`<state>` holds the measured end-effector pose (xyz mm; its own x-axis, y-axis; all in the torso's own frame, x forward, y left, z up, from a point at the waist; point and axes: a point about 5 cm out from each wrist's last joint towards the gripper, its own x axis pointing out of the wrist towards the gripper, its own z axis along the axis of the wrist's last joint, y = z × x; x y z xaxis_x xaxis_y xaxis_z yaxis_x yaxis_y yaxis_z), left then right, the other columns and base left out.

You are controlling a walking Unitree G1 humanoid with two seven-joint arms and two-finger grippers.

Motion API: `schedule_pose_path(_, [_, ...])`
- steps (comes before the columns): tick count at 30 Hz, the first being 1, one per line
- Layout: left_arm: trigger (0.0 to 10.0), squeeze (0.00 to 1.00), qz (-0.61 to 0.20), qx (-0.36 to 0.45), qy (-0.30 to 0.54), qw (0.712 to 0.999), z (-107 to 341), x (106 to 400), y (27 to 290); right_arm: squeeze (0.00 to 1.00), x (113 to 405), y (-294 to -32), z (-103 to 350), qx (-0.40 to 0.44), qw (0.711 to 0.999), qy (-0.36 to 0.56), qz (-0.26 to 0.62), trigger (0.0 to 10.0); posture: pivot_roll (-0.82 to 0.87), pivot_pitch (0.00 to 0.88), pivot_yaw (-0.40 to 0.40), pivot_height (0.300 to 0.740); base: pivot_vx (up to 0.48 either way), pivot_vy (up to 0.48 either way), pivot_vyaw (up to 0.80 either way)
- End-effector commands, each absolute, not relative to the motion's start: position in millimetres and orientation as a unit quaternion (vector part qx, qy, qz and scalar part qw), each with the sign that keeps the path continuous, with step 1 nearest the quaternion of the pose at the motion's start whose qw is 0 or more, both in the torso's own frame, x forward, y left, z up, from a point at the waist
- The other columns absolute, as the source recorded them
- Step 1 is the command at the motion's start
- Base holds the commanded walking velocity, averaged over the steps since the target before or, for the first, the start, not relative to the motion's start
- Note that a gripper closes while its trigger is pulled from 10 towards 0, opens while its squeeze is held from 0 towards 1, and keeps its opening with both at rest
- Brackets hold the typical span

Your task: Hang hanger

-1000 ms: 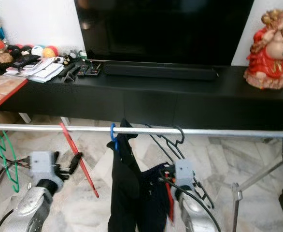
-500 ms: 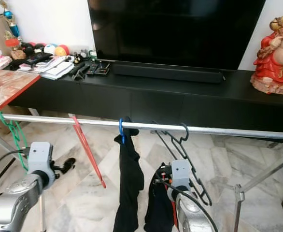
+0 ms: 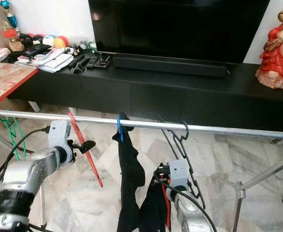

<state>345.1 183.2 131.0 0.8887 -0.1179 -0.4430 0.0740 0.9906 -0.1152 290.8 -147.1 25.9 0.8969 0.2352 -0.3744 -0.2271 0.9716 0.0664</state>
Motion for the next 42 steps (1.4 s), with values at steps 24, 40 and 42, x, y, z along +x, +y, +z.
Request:
schedule_pose_path(24, [0.0,0.00,0.093,-0.054,0.217,0.970,105.2,376.4,170.7,0.00,294.2,-144.2,31.0,-0.007,0.975,0.178,0.132,10.0,0.03,0.085,0.004,0.740,0.000,0.000,0.00])
schedule_pose_path(40, [0.0,0.00,0.090,-0.053,0.207,0.973,104.2,378.7,170.3,0.00,294.9,-144.6,31.4,-0.012,0.975,0.175,0.133,10.0,0.03,0.075,0.005,0.740,0.000,0.000,0.00])
schedule_pose_path(42, [0.0,0.00,0.087,-0.045,0.208,0.973,103.7,378.5,170.8,0.00,294.5,-143.8,30.9,-0.012,0.975,0.175,0.134,10.0,0.03,0.075,0.005,0.740,0.000,0.000,0.00])
